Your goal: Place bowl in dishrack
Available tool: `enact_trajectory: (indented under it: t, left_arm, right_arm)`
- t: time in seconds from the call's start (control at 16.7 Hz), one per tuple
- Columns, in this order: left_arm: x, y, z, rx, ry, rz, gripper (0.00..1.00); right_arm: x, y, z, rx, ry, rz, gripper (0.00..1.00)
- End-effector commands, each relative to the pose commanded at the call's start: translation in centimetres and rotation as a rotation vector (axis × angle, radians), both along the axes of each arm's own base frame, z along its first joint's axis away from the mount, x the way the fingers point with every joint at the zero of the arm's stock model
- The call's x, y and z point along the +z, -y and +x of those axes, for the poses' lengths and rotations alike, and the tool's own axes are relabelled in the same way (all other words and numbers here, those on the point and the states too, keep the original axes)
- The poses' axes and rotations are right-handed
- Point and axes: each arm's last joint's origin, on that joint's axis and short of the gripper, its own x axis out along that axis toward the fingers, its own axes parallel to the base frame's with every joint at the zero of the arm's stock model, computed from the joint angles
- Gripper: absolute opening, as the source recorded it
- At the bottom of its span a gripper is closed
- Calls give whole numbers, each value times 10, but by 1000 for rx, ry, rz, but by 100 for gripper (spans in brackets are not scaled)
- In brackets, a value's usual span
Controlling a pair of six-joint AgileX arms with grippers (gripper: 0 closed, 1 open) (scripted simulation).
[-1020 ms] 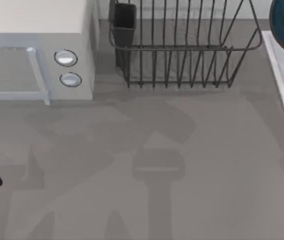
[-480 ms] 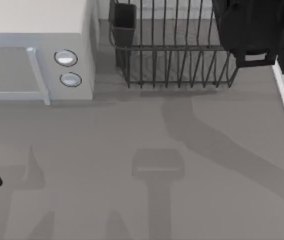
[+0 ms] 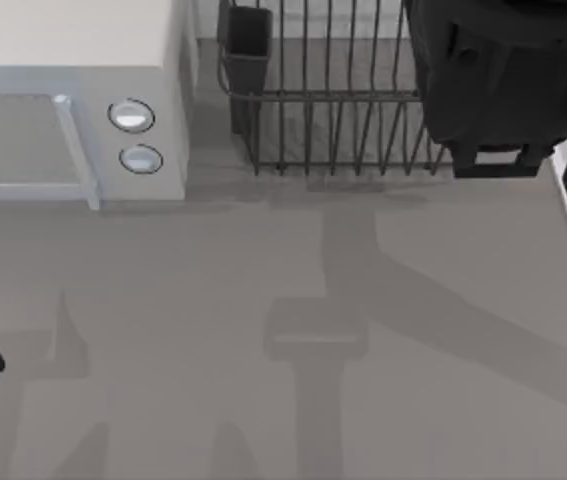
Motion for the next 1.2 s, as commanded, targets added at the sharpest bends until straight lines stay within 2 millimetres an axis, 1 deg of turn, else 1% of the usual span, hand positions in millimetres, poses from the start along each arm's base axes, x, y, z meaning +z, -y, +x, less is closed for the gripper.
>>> enact_trajectory:
  t: [0.12, 0.18, 0.3, 0.42, 0.54, 0.6, 0.72, 0.84, 0.96, 1.02, 1.2]
  left_arm:
    - [0, 0, 0, 0, 0, 0, 100]
    - [0, 0, 0, 0, 0, 0, 100]
    - [0, 0, 0, 0, 0, 0, 100]
    - [0, 0, 0, 0, 0, 0, 100]
    - [0, 0, 0, 0, 0, 0, 100]
    - [0, 0, 0, 0, 0, 0, 100]
    - [0, 0, 0, 0, 0, 0, 100]
    - [0, 0, 0, 0, 0, 0, 100]
    - [0, 0, 0, 0, 0, 0, 100]
    - [0, 0, 0, 0, 0, 0, 100]
    - [0, 0, 0, 0, 0, 0, 100]
  right_arm:
    - [-3, -3, 5, 0, -1, -1, 0]
    - [-9, -7, 12, 0, -2, -3, 0]
    - [-28, -18, 36, 2, -6, -8, 0]
    - [-57, -29, 69, 3, -5, -5, 0]
    - [-92, -33, 107, 4, 7, 10, 0]
    - [-110, -31, 126, 3, 13, 17, 0]
    - [-147, -22, 159, 2, 19, 20, 0]
    - [-178, -9, 183, 0, 12, 12, 0]
    - [-197, 1, 196, -1, 3, 3, 0]
    - [-200, 2, 199, -1, 2, 2, 0]
    - [-200, 2, 199, -1, 2, 2, 0]
